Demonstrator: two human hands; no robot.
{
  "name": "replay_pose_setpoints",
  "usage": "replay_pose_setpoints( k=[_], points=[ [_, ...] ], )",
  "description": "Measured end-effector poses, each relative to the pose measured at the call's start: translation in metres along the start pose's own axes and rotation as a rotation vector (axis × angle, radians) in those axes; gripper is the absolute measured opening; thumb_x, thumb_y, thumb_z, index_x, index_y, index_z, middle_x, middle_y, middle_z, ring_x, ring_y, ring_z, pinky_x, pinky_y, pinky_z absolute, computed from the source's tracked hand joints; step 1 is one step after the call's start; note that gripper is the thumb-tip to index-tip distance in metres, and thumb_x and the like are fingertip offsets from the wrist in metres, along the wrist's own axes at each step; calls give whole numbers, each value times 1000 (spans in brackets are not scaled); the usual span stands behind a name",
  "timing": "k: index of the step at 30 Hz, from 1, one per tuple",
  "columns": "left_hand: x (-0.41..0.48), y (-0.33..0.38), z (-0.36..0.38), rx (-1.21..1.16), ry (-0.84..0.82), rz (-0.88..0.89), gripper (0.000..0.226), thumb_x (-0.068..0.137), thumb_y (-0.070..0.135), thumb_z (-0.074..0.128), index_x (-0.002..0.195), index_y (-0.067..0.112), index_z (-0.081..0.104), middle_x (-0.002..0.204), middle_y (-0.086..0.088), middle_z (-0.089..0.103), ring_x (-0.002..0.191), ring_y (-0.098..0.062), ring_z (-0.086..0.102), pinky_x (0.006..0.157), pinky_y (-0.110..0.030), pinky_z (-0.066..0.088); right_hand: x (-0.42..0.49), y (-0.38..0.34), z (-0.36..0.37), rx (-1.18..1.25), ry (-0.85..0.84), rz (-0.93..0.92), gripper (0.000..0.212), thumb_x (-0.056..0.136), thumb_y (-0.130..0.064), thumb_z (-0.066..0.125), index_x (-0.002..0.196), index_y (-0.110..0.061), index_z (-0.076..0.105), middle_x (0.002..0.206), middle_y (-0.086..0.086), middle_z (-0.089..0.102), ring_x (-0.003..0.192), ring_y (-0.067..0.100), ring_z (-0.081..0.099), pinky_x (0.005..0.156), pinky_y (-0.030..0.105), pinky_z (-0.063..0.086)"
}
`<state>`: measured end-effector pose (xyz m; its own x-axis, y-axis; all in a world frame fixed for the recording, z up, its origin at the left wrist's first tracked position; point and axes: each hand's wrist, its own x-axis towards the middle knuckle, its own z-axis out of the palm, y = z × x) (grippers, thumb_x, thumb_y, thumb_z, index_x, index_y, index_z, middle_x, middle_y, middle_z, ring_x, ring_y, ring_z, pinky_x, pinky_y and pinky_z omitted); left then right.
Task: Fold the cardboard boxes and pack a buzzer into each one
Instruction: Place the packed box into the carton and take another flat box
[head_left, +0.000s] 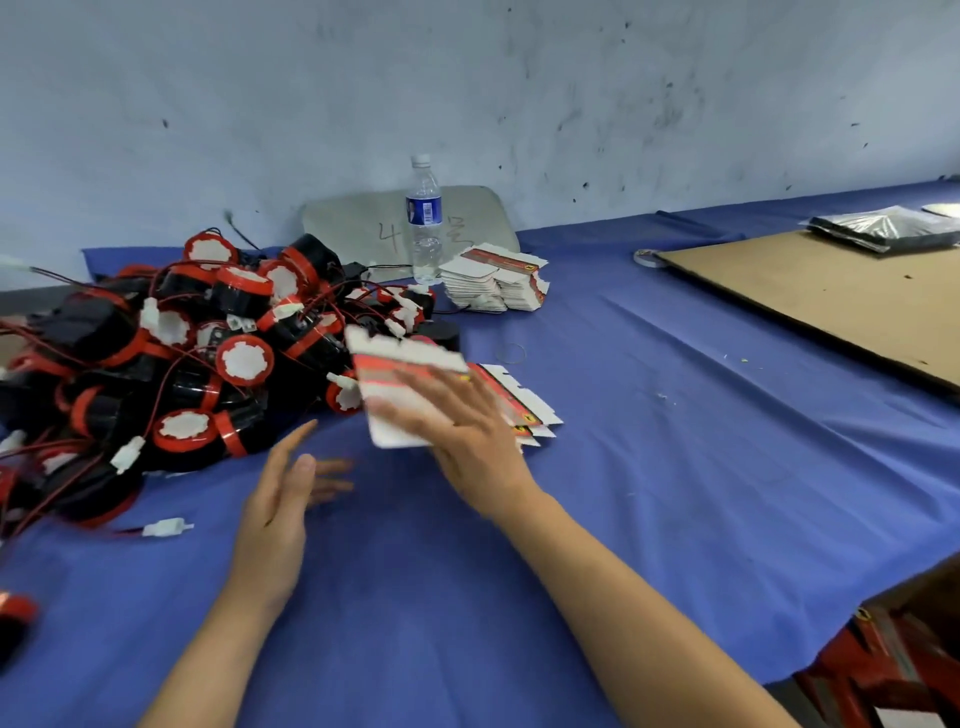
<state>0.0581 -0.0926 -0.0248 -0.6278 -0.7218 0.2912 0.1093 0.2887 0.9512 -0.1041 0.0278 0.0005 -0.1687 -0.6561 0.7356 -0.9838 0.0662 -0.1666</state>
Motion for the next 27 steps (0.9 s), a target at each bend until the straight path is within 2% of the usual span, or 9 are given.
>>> replay_pose_setpoints(
  k=[2,4,7,11,16,19,22,25,27],
  points=[
    [0,4,-2,-79,-21,-52,50,92,52,37,135,28,49,111,2,70,103,-7,66,85,-17,51,-3,-16,9,5,-240,-134,67,86,8,51,134,-39,54,151,-4,41,136,29,41,109,59,29],
    [1,6,-5,-133,-46,-128,49,93,62,42,133,36,54,123,9,65,118,-4,58,96,-22,46,-8,-27,18,45,-388,-259,67,87,7,51,136,-39,52,154,-4,36,139,25,37,112,54,29],
    [3,2,-9,-111,0,-179,30,97,35,53,126,36,61,122,10,66,119,-7,57,100,-32,44,-9,-28,24,83,-429,-329,57,90,2,54,135,-32,55,152,1,39,140,25,37,114,49,29],
    [3,1,-6,-72,55,-182,33,96,5,53,103,32,70,102,14,73,104,-8,65,76,-14,51,-11,-26,28,73,-471,-240,41,97,-29,56,137,-37,51,157,0,29,145,25,24,117,49,19],
    [4,3,-8,-152,89,-223,42,96,2,53,127,31,57,102,-3,74,100,-21,68,84,-35,53,-9,-23,28,216,-327,148,67,84,-23,68,144,-15,38,151,5,38,139,21,27,116,54,20],
    [1,3,-5,-97,86,-214,60,95,8,58,142,40,38,94,1,76,94,-13,70,79,-31,53,-9,-17,28,193,-402,347,97,82,-46,70,152,-31,5,161,-3,12,149,18,4,119,57,6],
    [2,2,-3,-98,103,-228,64,98,11,54,150,35,27,89,9,76,90,-10,69,79,-30,53,-7,-15,30,203,-415,423,115,78,-55,71,139,-52,-26,162,-4,-9,150,23,-3,116,55,8],
    [3,3,-2,-129,72,-233,51,100,8,47,146,29,38,93,13,75,90,-6,69,75,-20,56,-8,-14,28,273,-396,429,113,80,-47,72,142,-48,-23,162,-3,-3,149,19,3,119,52,12],
    [3,4,-2,-151,55,-244,49,101,7,46,145,27,40,96,10,75,95,-8,69,75,-20,56,-9,-12,26,326,-375,430,110,80,-42,75,148,-43,-12,162,-6,2,148,21,15,116,47,25]
  ],
)
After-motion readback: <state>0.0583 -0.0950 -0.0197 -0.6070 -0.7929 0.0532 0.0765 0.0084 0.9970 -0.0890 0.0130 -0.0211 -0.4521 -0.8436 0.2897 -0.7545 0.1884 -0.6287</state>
